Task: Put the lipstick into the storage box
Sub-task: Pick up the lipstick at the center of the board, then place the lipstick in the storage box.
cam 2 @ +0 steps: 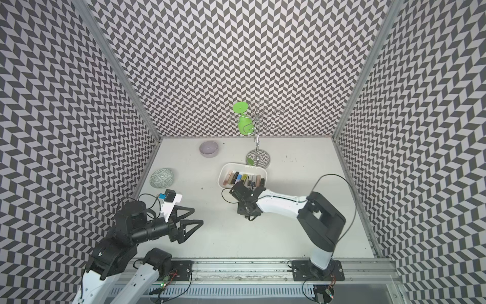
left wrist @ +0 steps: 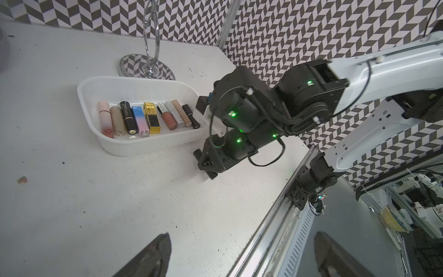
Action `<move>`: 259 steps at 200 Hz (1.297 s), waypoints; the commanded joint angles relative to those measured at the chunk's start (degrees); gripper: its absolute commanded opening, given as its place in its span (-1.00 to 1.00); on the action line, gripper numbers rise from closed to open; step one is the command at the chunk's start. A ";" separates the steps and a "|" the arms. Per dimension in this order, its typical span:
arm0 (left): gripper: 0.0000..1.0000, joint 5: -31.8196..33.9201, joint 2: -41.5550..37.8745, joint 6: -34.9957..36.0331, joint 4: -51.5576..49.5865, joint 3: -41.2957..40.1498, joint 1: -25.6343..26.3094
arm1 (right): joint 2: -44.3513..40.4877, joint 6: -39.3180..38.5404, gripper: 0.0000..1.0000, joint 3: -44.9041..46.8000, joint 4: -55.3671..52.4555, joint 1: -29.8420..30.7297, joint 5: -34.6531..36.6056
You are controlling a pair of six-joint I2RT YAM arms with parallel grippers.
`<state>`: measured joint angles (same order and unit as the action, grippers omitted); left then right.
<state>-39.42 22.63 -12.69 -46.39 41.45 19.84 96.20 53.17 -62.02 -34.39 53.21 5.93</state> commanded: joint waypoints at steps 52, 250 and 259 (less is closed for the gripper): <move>0.90 -3.25 8.61 -7.04 17.89 -0.57 2.41 | -20.64 -9.84 -0.71 -1.86 1.70 -4.40 -8.34; 0.98 8.33 54.81 -9.31 18.71 24.14 5.20 | 4.85 -23.53 -0.70 -25.88 -5.30 -22.41 -28.07; 0.98 7.56 55.62 -6.04 18.27 24.42 5.17 | 5.78 -23.97 -0.71 -25.78 -5.00 -22.58 -27.67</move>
<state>-30.26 77.10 -27.16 -25.41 63.33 24.75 99.90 29.58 -87.70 -41.52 31.51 -20.56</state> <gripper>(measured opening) 0.988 0.227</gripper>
